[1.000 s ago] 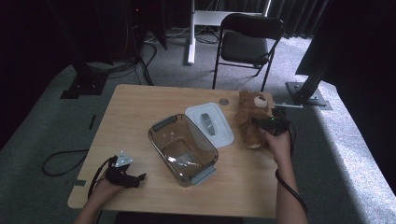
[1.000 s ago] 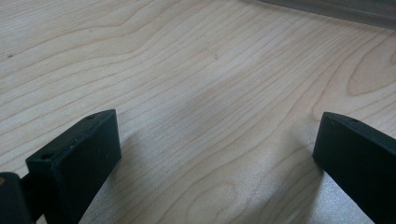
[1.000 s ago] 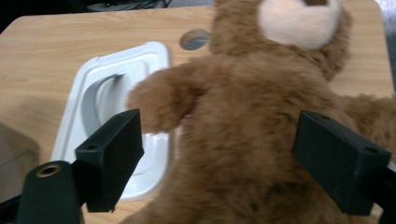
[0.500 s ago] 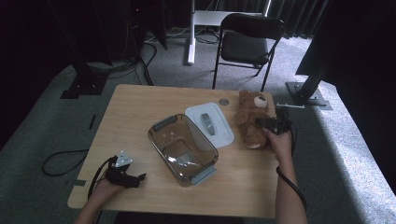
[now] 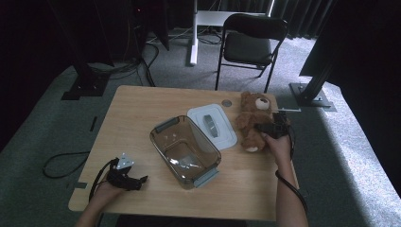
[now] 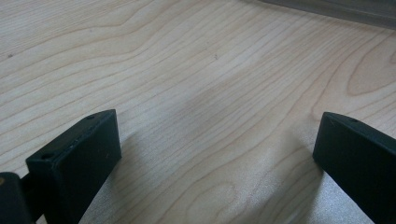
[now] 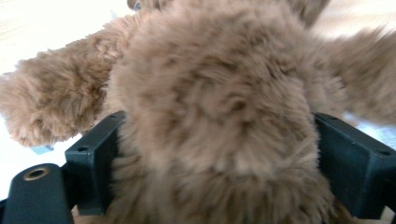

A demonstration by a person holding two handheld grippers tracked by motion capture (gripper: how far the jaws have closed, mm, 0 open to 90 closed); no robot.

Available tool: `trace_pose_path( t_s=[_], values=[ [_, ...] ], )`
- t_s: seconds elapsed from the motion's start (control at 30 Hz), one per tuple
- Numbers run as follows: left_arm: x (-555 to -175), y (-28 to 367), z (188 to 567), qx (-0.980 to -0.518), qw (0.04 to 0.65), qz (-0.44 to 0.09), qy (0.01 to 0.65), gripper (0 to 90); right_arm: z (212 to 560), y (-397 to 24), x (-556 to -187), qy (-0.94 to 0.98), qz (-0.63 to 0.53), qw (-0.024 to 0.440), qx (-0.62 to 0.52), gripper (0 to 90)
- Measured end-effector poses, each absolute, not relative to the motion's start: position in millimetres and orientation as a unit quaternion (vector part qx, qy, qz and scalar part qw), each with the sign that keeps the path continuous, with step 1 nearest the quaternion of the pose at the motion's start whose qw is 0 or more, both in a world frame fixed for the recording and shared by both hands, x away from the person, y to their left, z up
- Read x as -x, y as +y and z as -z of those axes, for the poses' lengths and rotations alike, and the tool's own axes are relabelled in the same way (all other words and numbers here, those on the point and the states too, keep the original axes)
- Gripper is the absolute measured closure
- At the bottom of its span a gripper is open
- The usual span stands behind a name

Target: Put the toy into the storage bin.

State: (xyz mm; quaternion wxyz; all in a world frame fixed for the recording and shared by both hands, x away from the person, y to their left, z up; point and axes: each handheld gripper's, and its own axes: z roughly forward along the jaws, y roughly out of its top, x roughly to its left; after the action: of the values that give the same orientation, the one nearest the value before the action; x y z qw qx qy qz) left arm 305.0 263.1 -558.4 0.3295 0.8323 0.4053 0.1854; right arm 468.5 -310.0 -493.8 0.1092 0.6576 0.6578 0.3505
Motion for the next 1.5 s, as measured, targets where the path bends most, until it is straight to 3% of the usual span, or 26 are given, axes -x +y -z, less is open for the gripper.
trace_pose_path(
  t_s=[0.43, 0.6, 0.73, 0.9, 1.13, 1.5],
  values=[
    [-305, 263, 558, -0.832, 0.33, -0.186, 0.405, 1.4, 508, -298, -462, 0.673, -0.351, 0.119, -0.639, 11.0],
    [-305, 263, 558, -0.832, 0.33, -0.186, 0.405, 1.4, 508, -295, -462, 0.678, -0.348, 0.123, -0.635, 15.8],
    [-305, 263, 558, -0.832, 0.33, -0.186, 0.405, 1.4, 506, -294, -457, 0.68, -0.355, 0.142, -0.626, 38.6],
    [-305, 263, 558, -0.832, 0.33, -0.186, 0.405, 1.4, 502, -291, -454, 0.678, -0.351, 0.159, -0.625, 51.8],
    [-305, 263, 558, -0.832, 0.33, -0.185, 0.405, 1.4, 491, -287, -450, 0.68, -0.359, 0.165, -0.618, 61.8],
    [-305, 263, 558, -0.832, 0.329, -0.185, 0.405, 1.4, 478, -296, -437, 0.667, -0.378, 0.164, -0.622, 63.4]
  ],
)
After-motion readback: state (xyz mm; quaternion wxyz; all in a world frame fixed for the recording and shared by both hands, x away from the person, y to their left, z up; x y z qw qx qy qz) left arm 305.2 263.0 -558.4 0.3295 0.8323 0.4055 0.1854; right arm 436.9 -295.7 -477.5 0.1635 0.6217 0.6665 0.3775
